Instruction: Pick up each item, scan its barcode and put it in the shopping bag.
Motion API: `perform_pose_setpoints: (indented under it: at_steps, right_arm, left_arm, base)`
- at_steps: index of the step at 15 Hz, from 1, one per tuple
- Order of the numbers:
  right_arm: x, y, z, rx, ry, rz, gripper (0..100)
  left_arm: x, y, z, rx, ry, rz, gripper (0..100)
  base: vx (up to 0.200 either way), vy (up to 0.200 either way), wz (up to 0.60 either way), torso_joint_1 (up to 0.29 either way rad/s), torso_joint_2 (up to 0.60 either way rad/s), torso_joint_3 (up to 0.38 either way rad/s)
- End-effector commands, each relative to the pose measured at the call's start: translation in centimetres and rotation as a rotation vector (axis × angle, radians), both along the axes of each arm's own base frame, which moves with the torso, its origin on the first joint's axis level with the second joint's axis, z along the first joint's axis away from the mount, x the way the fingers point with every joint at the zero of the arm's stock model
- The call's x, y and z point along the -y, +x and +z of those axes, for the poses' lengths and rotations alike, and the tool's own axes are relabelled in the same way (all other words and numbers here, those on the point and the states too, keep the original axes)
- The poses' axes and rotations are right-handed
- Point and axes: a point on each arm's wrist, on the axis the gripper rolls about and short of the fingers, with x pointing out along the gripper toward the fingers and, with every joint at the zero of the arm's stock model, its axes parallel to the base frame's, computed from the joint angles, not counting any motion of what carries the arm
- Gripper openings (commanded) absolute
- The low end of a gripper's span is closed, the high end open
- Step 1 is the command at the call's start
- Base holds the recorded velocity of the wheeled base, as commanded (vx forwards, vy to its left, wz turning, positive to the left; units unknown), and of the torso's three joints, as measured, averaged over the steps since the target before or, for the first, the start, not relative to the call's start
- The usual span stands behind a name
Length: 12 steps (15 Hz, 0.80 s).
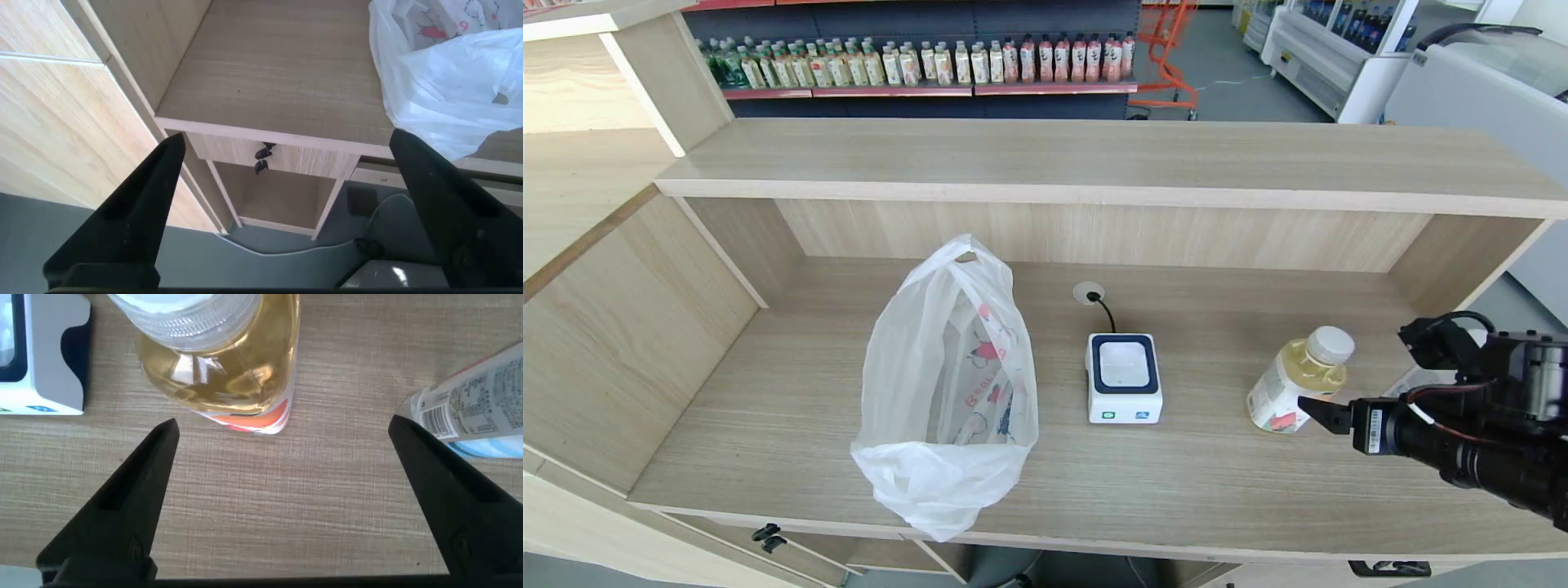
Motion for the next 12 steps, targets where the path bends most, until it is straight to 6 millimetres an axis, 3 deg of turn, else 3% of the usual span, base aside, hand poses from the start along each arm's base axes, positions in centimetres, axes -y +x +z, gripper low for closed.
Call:
perform_pose_setpoints:
  at_steps: [1, 12]
  right_arm:
    - [-0.7, 1.1, -2.6, -0.074, -0.002, 0.022, 100]
    - [-3.8, 4.7, -4.0, 0.079, 0.046, 0.098, 100]
  left_arm:
    - [0.0, 0.0, 0.0, 0.0, -0.001, 0.001, 100]
    - [0.0, 0.0, 0.0, 0.0, -0.001, 0.001, 100]
  base:
    - [0.0, 0.0, 0.0, 0.0, 0.0, 0.0]
    - [0.0, 0.0, 0.0, 0.0, 0.0, 0.0]
